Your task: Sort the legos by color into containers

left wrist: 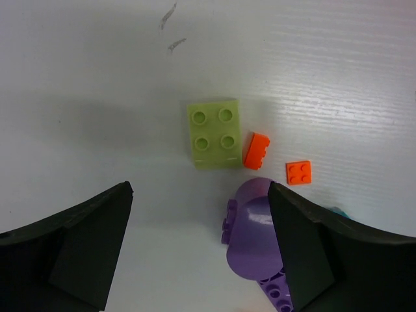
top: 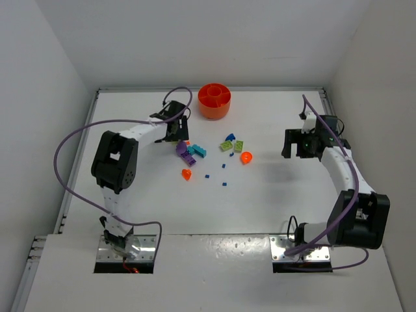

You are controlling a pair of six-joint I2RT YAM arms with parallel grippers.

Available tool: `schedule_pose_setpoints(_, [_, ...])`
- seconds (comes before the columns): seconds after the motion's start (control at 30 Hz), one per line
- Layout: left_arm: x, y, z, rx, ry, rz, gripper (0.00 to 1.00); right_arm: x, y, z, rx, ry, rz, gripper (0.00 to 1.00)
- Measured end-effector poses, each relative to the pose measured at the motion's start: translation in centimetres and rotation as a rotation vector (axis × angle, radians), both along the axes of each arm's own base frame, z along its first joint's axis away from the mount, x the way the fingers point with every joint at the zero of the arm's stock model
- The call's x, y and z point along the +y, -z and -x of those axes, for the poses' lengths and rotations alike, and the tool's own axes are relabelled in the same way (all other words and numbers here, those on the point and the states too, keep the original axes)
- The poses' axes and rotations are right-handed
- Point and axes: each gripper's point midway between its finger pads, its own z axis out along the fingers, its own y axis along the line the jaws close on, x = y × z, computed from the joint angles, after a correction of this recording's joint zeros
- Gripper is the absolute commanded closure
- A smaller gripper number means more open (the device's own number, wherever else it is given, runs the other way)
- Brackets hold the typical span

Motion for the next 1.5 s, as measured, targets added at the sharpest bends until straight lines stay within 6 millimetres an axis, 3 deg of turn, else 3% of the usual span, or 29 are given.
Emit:
schedule_pose_setpoints(0.23, [-0.4, 0.4, -1.6, -0.004, -0.021, -0.001, 0.11, 0.3, 0.3, 0.0, 0.01, -0.007, -0.016, 0.0])
schedule_pose_setpoints(0.47, [0.0, 1.6, -1.1, 0.023, -0.039, -0.006, 0.18, 0.3, 0.3, 0.0, 0.01, -0.007, -0.019, 0.0])
schedule_pose_setpoints(0.63, [1.6, 3.2, 0.0, 0.068, -0.068, -0.017, 0.25, 0.4, 0.7, 0.0, 0.021, -0.004, -0.025, 0.0])
schedule_pose_setpoints(0.83, [3.5, 3.5, -0.4, 0.072, -0.106, 0.017, 0.31, 0.4, 1.0, 0.0, 0.032, -0.004, -0.027, 0.0])
schedule_pose_setpoints(1.2, [2.7, 3.7, -2.4, 0.036, -0.072, 0.054, 0.31, 0.4, 1.0, 0.0, 0.032, -0.004, -0.027, 0.0])
schedule_pose_setpoints(1.33, [2.5, 3.6, -2.7, 0.03, -0.066, 0.06, 0.39, 0.4, 1.0, 0.0, 0.033, -0.005, -0.03, 0.0])
schedule_pose_setpoints(1.4, [2.4, 3.7, -2.8, 0.027, -0.062, 0.064, 0.52, 0.5, 1.1, 0.0, 0.037, -0.006, -0.031, 0.0])
schedule_pose_setpoints(1.5, [2.3, 3.6, -3.0, 0.022, -0.051, 0.062, 0.61, 0.5, 1.2, 0.0, 0.039, -0.006, -0.031, 0.0])
